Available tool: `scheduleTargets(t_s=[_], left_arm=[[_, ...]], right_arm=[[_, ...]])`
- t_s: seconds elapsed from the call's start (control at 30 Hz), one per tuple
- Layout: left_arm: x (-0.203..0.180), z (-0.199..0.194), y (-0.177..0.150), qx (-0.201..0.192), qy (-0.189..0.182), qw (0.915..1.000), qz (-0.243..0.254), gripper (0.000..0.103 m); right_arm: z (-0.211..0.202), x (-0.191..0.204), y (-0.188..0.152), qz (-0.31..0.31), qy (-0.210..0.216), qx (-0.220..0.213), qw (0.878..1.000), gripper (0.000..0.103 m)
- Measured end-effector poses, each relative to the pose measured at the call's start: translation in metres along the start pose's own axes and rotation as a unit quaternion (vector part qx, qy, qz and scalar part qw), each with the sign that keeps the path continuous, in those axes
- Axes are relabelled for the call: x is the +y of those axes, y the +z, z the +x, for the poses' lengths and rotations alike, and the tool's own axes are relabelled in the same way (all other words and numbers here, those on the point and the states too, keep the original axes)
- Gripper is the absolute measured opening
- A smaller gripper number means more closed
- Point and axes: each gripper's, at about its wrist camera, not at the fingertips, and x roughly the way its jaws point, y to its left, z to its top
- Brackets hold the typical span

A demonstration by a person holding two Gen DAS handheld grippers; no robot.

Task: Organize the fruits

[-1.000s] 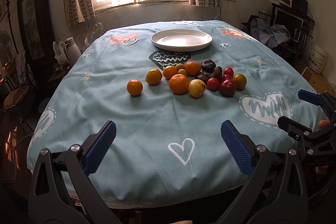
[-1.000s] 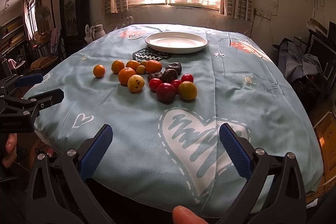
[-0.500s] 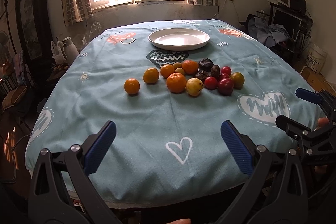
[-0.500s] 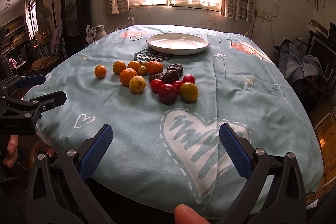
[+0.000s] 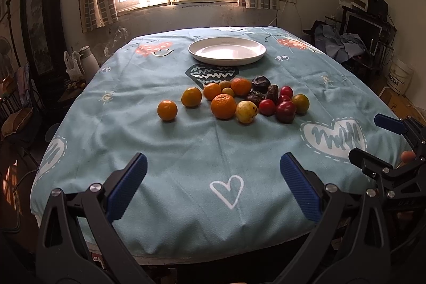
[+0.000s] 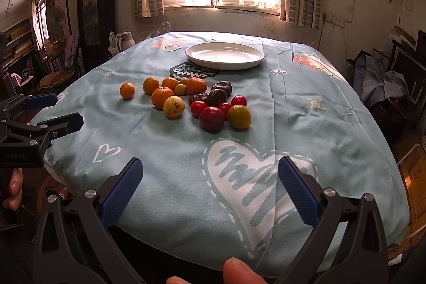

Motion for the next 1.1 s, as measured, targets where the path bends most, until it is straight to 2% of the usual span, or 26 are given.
scheduleTargets(t_s=[0.77,0.83,0.93,0.97,1.1], left_arm=[[0.006,0.004,-0.001,-0.002,0.008,0.9999,-0.006,0.101],[0.006,0.005,-0.002,-0.001,0.010,0.9999,-0.005,0.101],[0.007,0.007,-0.003,0.000,0.014,0.9999,-0.006,0.101],[0.008,0.008,-0.004,0.001,0.014,0.9999,-0.006,0.101],[0.012,0.016,-0.008,0.001,0.017,0.9998,-0.010,0.101]], right_arm=[[0.003,-0.001,0.000,0.004,0.019,-0.001,1.000,0.102],[0.003,0.000,-0.001,0.005,0.019,-0.010,1.000,0.102],[-0.002,0.000,-0.005,0.012,0.017,-0.062,0.998,0.102],[0.000,0.000,-0.006,0.013,0.021,-0.062,0.998,0.102],[0.020,-0.006,-0.008,0.029,0.021,0.001,0.999,0.102]])
